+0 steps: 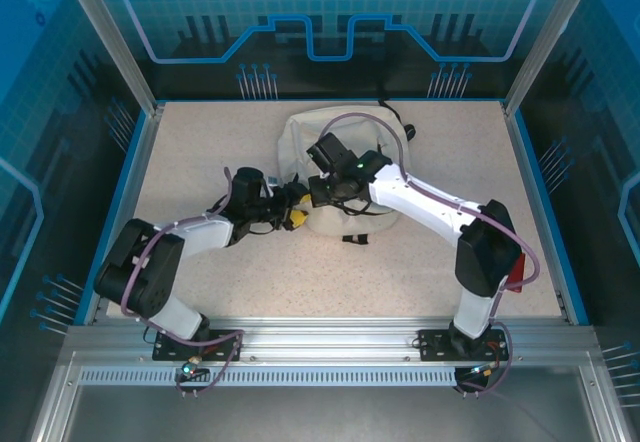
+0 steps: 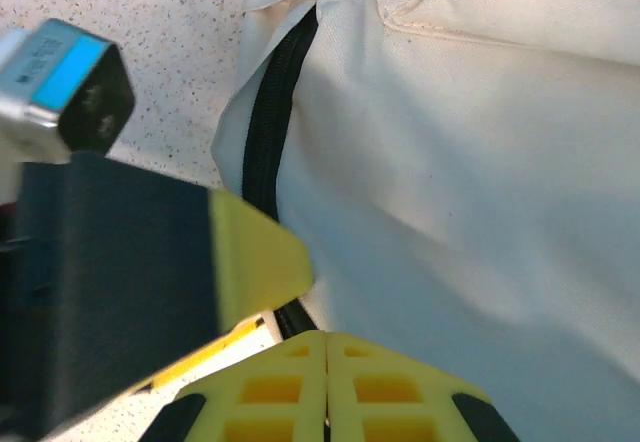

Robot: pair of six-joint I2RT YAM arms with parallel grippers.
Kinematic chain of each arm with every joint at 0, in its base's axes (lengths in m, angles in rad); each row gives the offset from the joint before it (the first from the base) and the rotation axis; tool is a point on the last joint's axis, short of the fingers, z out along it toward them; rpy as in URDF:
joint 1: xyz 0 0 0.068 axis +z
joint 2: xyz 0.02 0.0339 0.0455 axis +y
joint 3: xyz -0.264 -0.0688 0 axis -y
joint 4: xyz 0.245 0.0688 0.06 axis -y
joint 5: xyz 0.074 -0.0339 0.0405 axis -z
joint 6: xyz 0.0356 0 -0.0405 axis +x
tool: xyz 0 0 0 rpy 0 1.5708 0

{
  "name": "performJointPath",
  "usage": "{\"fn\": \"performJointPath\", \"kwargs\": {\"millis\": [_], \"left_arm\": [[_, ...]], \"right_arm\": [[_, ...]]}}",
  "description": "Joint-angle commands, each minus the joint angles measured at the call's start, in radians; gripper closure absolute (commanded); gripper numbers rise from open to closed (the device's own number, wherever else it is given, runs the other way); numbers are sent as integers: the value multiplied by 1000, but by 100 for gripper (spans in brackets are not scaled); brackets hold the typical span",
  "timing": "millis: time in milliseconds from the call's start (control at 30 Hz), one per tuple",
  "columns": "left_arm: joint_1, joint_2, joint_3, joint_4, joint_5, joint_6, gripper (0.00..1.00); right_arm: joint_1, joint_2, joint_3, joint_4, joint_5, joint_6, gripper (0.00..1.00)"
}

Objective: Pack books, pencil case, and school supplies into a backpack

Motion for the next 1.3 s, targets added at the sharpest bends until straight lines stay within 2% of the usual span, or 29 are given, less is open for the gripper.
{"fn": "performJointPath", "kwargs": {"millis": [0, 67, 200, 400, 633, 867, 1133, 1267], "left_arm": [[-8, 40, 34, 7, -51, -23, 49], [-8, 45, 31, -23, -69, -11, 62], [-8, 32, 21, -87, -101, 34, 80], [8, 9, 13, -177, -136, 104, 94], [46, -10, -2, -198, -131, 138, 98], [108, -60, 9, -291, -144, 214, 99], [172, -113, 38, -409, -153, 312, 99], [205, -121, 54, -449, -149, 356, 99]], "right_arm": [[34, -63, -21, -36, 69, 26, 100], [43, -71, -33, -52, 112, 31, 100], [46, -80, -48, -92, 213, 52, 100], [33, -95, -50, -183, 383, 128, 100], [9, -105, -72, -243, 466, 202, 100], [-29, -156, -122, -231, 491, 189, 100], [-87, -206, -177, -147, 412, 80, 100], [-90, -200, -173, -103, 334, 16, 100]]}}
